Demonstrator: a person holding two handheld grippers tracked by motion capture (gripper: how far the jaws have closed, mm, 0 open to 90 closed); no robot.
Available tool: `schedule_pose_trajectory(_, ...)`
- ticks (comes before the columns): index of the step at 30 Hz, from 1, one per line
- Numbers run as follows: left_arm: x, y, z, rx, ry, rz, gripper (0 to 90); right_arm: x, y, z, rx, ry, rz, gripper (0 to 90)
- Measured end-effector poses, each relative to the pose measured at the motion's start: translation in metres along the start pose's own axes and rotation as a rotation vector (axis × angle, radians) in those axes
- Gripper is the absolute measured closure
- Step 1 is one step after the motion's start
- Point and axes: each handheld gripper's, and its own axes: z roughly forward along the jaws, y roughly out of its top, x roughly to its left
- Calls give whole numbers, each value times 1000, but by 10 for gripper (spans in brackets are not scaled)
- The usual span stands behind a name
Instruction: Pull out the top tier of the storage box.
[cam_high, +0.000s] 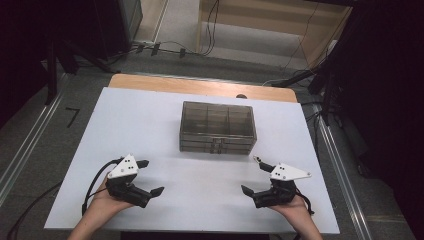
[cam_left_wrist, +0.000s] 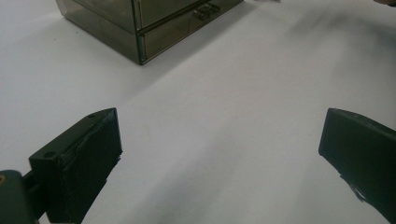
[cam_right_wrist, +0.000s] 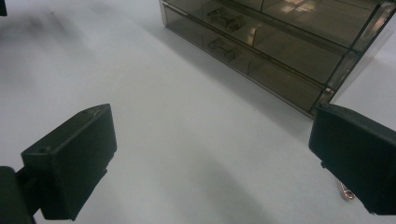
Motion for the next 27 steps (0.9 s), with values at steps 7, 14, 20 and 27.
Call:
schedule_pose_trajectory(7, 1, 0, -3, -10, 0, -7, 0, 3, 9, 5, 12, 15, -14, 0)
schedule_pose_trajectory(14, 2, 0, -4, -11, 2, -10, 0, 3, 13, 12, 20, 16, -9, 0)
schedule_pose_trajectory(20, 1, 0, -3, -15, -6, -15, 0, 4, 16, 17, 22, 25, -12, 0)
schedule_pose_trajectory(27, 1, 0, -4, -13, -6, -12, 0, 3, 19, 20, 19, 27, -16, 0)
